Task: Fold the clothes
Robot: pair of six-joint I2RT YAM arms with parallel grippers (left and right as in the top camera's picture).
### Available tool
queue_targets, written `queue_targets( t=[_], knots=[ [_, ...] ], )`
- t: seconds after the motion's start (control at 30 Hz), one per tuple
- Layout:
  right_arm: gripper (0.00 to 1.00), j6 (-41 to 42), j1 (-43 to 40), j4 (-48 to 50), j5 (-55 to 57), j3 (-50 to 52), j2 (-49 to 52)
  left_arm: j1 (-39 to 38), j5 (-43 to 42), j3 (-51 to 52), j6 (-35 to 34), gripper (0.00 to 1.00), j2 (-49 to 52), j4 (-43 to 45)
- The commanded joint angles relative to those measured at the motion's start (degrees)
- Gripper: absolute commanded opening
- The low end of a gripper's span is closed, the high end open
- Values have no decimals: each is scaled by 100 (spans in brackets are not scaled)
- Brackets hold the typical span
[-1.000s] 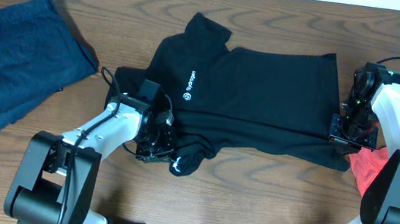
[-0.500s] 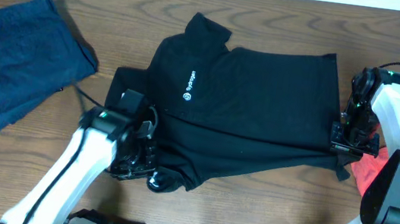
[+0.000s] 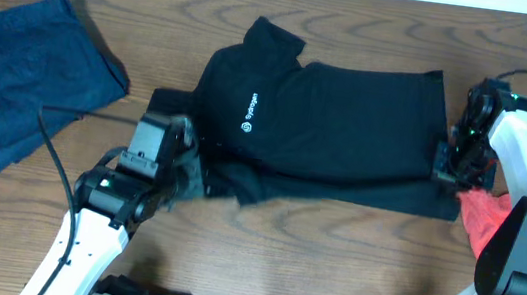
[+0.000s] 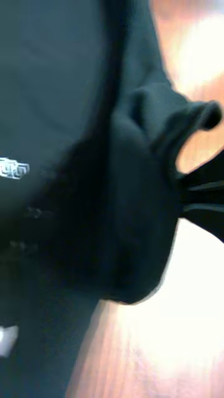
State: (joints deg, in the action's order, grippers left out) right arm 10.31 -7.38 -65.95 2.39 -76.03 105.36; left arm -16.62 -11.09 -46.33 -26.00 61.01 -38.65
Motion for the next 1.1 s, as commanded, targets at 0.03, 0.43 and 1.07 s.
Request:
queue_targets(
  t=[0.03, 0.43, 1.07],
  knots=[
    [11, 57, 17, 535, -201, 7, -46, -7, 844, -7, -96, 6, 507, 817],
    [22, 52, 70, 1617, -308, 7, -44, 136, 1182, -7, 2, 17, 2304, 2632],
    [24, -11, 70, 802, -308, 9, -44, 833, -229, 2, 48, 37, 2330, 2033]
  ],
)
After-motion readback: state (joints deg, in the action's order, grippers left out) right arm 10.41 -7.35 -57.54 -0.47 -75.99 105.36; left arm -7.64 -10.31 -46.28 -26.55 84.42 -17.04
